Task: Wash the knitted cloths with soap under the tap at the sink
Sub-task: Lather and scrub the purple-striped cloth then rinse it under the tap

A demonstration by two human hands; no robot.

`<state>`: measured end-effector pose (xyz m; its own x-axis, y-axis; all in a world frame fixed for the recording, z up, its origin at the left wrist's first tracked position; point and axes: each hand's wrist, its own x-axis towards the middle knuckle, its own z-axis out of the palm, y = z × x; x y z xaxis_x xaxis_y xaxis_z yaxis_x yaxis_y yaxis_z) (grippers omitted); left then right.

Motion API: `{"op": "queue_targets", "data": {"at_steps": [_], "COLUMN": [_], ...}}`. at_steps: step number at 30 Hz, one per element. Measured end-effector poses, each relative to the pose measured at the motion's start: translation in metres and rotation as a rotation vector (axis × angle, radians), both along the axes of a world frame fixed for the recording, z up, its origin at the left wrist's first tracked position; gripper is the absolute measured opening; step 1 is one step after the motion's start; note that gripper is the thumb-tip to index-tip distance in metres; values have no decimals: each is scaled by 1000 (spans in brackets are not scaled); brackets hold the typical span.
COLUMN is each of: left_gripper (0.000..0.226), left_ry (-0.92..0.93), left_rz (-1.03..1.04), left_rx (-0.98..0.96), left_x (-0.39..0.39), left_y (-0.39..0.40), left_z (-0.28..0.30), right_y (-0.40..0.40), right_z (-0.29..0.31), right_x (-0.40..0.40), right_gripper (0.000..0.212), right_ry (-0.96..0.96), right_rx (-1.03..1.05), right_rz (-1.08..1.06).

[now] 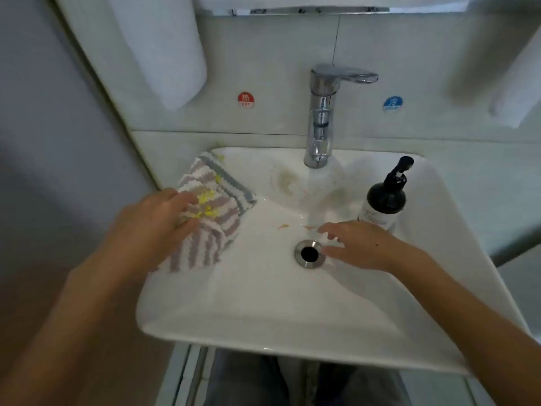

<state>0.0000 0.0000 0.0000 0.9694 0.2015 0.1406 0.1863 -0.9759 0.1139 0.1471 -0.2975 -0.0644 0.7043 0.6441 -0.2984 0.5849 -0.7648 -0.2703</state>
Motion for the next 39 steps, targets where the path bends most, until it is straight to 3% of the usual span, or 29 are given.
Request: {"op": "queue_targets", "data": {"at_steps": [4, 8, 14, 20, 26, 32, 34, 39], "left_gripper": [33, 19, 19, 13, 12, 16, 15, 15], "left_ry": [105, 56, -5, -197, -357, -168, -115, -55], "left_rz": [173, 218, 196, 103, -136, -346, -391, -414], "left_rx": [55, 36, -50, -149, -314, -459, -484, -568], "left_x": [-11, -9, -8, -11, 3, 53, 72, 109], "left_y": [16, 16, 21, 17, -16, -65, -81, -106], "left_z": [-2, -6, -6, 24, 67, 48, 31, -3], "right_y": [0, 2, 1, 2, 4, 8, 6, 2], "right_z": [-3, -4, -4, -2, 8, 29, 33, 20], "right_x": [-1, -2, -3, -5, -9, -12, -11, -1], "right_gripper": [50, 50, 50, 49, 42, 24, 21, 23], "right_ry": [-12, -19, -26, -34, -116, 293, 359, 246], "right_rx": [-50, -66, -59, -1, 222, 859, 902, 771], "right_rz": [35, 30, 36, 34, 1, -200, -217, -232]}}
